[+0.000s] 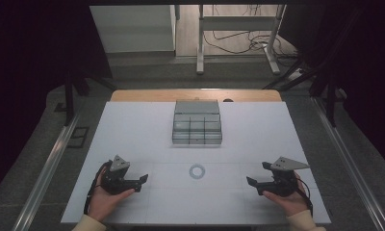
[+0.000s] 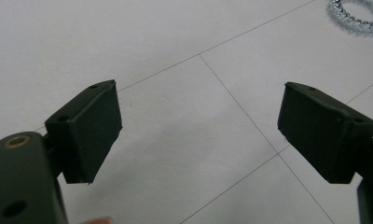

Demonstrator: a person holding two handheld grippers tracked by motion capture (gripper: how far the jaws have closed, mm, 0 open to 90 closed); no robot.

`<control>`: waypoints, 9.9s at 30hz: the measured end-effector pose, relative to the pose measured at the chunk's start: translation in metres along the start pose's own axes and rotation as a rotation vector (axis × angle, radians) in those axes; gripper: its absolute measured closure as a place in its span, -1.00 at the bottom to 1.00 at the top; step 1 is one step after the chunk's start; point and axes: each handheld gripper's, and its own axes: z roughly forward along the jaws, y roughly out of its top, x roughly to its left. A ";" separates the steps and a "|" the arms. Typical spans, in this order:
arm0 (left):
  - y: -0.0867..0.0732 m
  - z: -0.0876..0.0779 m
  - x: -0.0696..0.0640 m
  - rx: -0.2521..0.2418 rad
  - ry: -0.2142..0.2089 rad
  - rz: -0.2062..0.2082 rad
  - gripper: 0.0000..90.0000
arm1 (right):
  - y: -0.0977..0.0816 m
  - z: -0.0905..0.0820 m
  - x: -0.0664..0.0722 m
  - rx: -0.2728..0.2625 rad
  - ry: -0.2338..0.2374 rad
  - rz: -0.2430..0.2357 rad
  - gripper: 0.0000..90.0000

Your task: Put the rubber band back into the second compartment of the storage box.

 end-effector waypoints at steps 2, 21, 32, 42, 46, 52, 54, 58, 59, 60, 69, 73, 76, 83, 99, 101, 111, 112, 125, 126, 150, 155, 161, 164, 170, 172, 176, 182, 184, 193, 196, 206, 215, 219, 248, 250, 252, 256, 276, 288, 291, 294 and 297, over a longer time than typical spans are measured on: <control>0.000 0.000 0.000 -0.001 0.001 -0.004 -0.70 | 0.000 0.001 0.000 -0.002 0.000 0.001 -0.67; 0.003 -0.006 -0.004 0.015 0.009 0.013 -0.65 | -0.001 0.002 0.000 0.013 0.003 -0.005 -0.66; 0.020 -0.026 -0.005 0.091 -0.034 -0.008 -0.63 | -0.001 0.004 0.000 0.019 0.012 -0.013 -0.66; 0.040 -0.031 -0.009 0.155 -0.050 0.023 -0.61 | -0.002 0.005 -0.002 0.023 0.018 -0.021 -0.66; 0.048 -0.028 -0.012 0.172 -0.062 0.041 -0.60 | -0.002 0.005 -0.002 0.024 0.014 -0.024 -0.65; 0.058 -0.026 -0.016 0.183 -0.088 0.060 -0.60 | -0.002 0.006 -0.002 0.026 0.011 -0.023 -0.66; 0.061 -0.026 -0.016 0.183 -0.090 0.065 -0.59 | -0.002 0.005 -0.002 0.025 0.010 -0.021 -0.66; 0.065 -0.021 -0.019 0.199 -0.102 0.077 -0.59 | -0.002 0.006 -0.002 0.026 0.010 -0.019 -0.66; 0.065 -0.019 -0.020 0.205 -0.105 0.080 -0.59 | -0.002 0.006 -0.002 0.026 0.010 -0.020 -0.66; 0.065 -0.017 -0.021 0.206 -0.105 0.082 -0.59 | -0.002 0.006 -0.002 0.027 0.010 -0.021 -0.66; 0.073 -0.004 -0.028 0.240 -0.131 0.102 -0.59 | -0.002 0.006 -0.002 0.032 0.010 -0.022 -0.66; 0.079 0.002 -0.031 0.246 -0.141 0.108 -0.59 | -0.002 0.007 -0.002 0.033 0.011 -0.023 -0.66; 0.083 0.007 -0.034 0.251 -0.146 0.112 -0.59 | -0.002 0.007 -0.002 0.033 0.012 -0.024 -0.66; 0.094 0.018 -0.043 0.264 -0.164 0.126 -0.59 | -0.002 0.006 -0.001 0.027 0.014 -0.022 -0.66; 0.117 0.041 -0.062 0.290 -0.196 0.166 -0.58 | -0.003 0.008 -0.001 0.035 0.014 -0.025 -0.66; 0.120 0.043 -0.064 0.291 -0.201 0.171 -0.59 | -0.003 0.008 -0.001 0.035 0.014 -0.025 -0.66; 0.132 0.059 -0.076 0.310 -0.213 0.191 -0.57 | -0.003 0.008 -0.001 0.034 0.017 -0.025 -0.66; 0.133 0.060 -0.076 0.314 -0.214 0.194 -0.57 | -0.003 0.008 -0.001 0.034 0.016 -0.025 -0.66; 0.148 0.080 -0.085 0.334 -0.219 0.199 -0.54 | -0.003 0.008 -0.002 0.037 0.012 -0.024 -0.65; 0.149 0.081 -0.085 0.339 -0.219 0.201 -0.54 | -0.003 0.008 -0.002 0.038 0.012 -0.024 -0.66; 0.139 0.117 -0.102 0.450 -0.236 0.258 -0.06 | -0.004 0.009 -0.002 0.049 0.014 -0.030 -0.65; 0.137 0.120 -0.105 0.463 -0.237 0.272 0.14 | -0.004 0.009 -0.002 0.050 0.013 -0.031 -0.65; 0.135 0.121 -0.109 0.473 -0.222 0.302 0.38 | -0.004 0.009 -0.002 0.052 0.012 -0.033 -0.65; 0.135 0.121 -0.110 0.473 -0.209 0.307 0.44 | -0.004 0.009 -0.001 0.052 0.012 -0.033 -0.65; 0.134 0.121 -0.110 0.472 -0.190 0.324 0.61 | -0.004 0.009 -0.001 0.052 0.011 -0.034 -0.65; 0.134 0.120 -0.111 0.470 -0.195 0.327 0.69 | -0.004 0.009 -0.001 0.052 0.011 -0.034 -0.65; 0.134 0.120 -0.111 0.469 -0.195 0.328 0.76 | -0.004 0.010 -0.001 0.053 0.010 -0.036 -0.65; 0.135 0.119 -0.111 0.461 -0.204 0.318 0.80 | -0.004 0.009 -0.002 0.055 0.008 -0.035 -0.65; 0.135 0.117 -0.111 0.453 -0.211 0.312 0.80 | -0.004 0.009 -0.002 0.053 0.008 -0.034 -0.65; 0.141 0.102 -0.111 0.416 -0.235 0.300 0.81 | -0.004 0.008 -0.002 0.054 0.002 -0.033 -0.65; 0.143 0.094 -0.111 0.402 -0.240 0.300 0.81 | -0.004 0.008 -0.002 0.054 0.000 -0.034 -0.65; 0.153 0.068 -0.111 0.362 -0.243 0.317 0.81 | -0.004 0.008 -0.002 0.051 -0.004 -0.033 -0.65; 0.160 0.053 -0.112 0.337 -0.250 0.321 0.81 | -0.004 0.008 -0.002 0.049 -0.008 -0.032 -0.65; 0.161 0.052 -0.111 0.334 -0.252 0.320 0.81 | -0.004 0.008 -0.002 0.049 -0.008 -0.032 -0.65; 0.192 0.070 -0.093 0.311 -0.215 0.241 0.81 | -0.005 0.007 -0.003 0.052 -0.004 -0.031 -0.65; 0.196 0.072 -0.092 0.308 -0.212 0.236 0.81 | -0.005 0.007 -0.003 0.052 -0.004 -0.031 -0.65; 0.200 0.074 -0.090 0.307 -0.206 0.233 0.81 | -0.005 0.006 -0.003 0.053 -0.005 -0.033 -0.65; 0.207 0.077 -0.087 0.299 -0.202 0.218 0.81 | -0.006 0.006 -0.003 0.051 -0.008 -0.032 -0.65; 0.240 0.103 -0.072 0.279 -0.173 0.155 0.81 | -0.008 0.003 -0.004 0.054 -0.011 -0.026 -0.65; 0.254 0.127 -0.052 0.282 -0.142 0.094 0.81 | -0.009 0.004 -0.004 0.063 -0.013 -0.032 -0.65; 0.257 0.132 -0.050 0.271 -0.120 0.081 0.81 | -0.009 0.004 -0.004 0.064 -0.013 -0.031 -0.65; 0.260 0.138 -0.046 0.265 -0.105 0.060 0.81 | -0.009 0.004 -0.004 0.067 -0.013 -0.033 -0.65; 0.263 0.144 -0.042 0.273 -0.096 0.050 0.81 | -0.009 0.004 -0.005 0.065 -0.014 -0.035 -0.65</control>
